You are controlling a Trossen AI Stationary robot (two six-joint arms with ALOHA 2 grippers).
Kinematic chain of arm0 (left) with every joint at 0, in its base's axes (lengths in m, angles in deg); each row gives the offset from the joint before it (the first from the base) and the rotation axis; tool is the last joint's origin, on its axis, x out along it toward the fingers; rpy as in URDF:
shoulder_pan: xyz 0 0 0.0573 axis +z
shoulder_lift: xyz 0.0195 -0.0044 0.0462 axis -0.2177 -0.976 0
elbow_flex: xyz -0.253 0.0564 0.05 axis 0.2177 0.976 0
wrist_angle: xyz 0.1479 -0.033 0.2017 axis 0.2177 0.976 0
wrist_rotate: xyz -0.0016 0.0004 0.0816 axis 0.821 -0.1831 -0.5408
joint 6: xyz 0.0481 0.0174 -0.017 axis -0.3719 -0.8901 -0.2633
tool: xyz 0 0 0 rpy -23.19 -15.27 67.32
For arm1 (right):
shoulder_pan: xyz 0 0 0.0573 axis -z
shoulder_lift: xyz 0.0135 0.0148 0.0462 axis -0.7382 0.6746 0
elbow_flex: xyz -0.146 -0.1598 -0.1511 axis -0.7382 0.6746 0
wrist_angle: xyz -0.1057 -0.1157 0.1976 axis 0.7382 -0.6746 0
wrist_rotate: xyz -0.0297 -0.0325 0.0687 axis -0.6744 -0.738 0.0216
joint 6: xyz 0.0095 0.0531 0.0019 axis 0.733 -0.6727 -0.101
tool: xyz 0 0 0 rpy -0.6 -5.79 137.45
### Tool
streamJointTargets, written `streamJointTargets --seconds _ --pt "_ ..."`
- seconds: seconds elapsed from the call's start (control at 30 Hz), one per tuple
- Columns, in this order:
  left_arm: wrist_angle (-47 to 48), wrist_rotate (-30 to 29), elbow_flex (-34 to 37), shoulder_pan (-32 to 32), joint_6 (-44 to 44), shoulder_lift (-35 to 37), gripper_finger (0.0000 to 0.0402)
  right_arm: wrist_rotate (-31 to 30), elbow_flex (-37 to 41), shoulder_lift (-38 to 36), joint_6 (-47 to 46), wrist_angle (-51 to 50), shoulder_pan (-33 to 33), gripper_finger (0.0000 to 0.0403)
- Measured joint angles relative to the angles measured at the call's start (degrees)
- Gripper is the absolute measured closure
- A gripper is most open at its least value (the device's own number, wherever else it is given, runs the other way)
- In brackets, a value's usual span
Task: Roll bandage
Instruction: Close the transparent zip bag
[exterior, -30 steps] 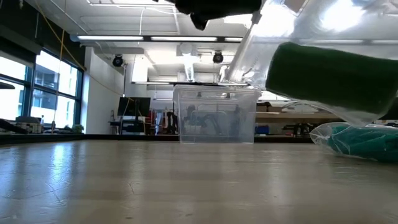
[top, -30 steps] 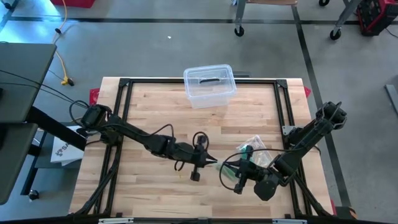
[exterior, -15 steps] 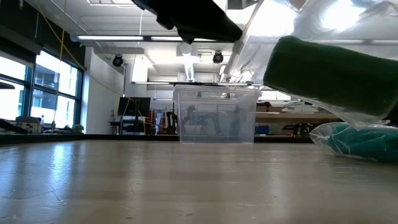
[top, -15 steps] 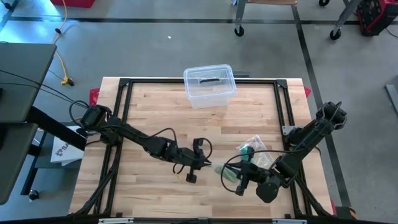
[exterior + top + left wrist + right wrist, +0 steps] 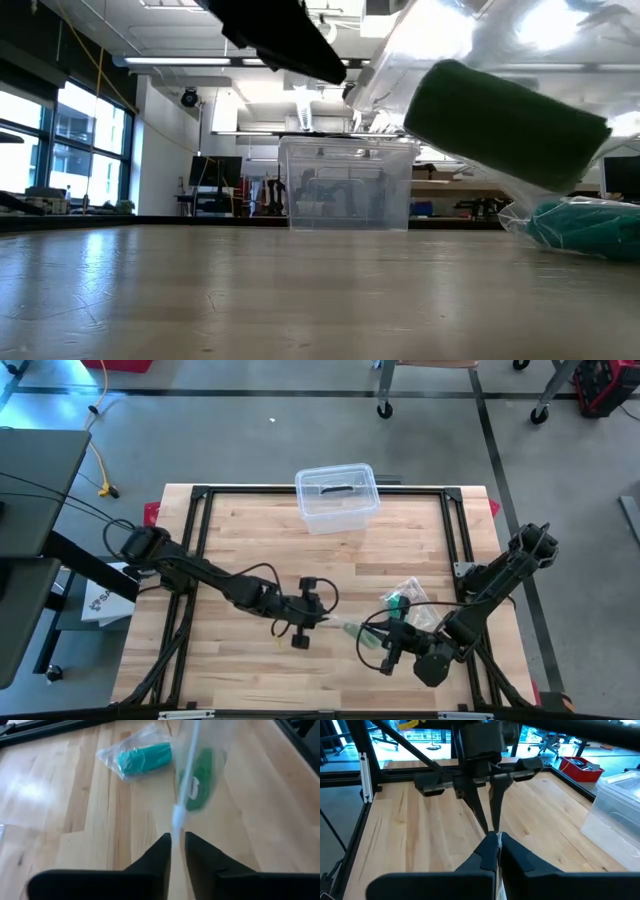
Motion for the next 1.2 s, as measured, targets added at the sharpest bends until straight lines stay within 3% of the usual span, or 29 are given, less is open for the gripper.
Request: streamJointTargets --seconds 0.3,0.57,0.97,1.2 --pt "-6.22 0.54 0.00 -0.04 -0.48 -0.38 0.0260 0.15 0.00 0.00 -0.02 0.13 0.00 0.0403" --pt "-15.76 1.95 -0.02 -0.11 -3.48 -3.19 0.0238 0.17 0.00 -0.02 -0.10 -0.03 0.00 0.0403" --pt "-17.85 2.51 -0.02 0.63 -2.14 -8.74 0.0285 0.35 0.00 -0.02 -0.23 -0.52 0.07 0.0403" --pt "-14.10 2.47 -0.02 0.47 -3.49 -7.44 0.0385 0.89 0.00 -0.02 -0.28 -2.34 0.12 0.0403"
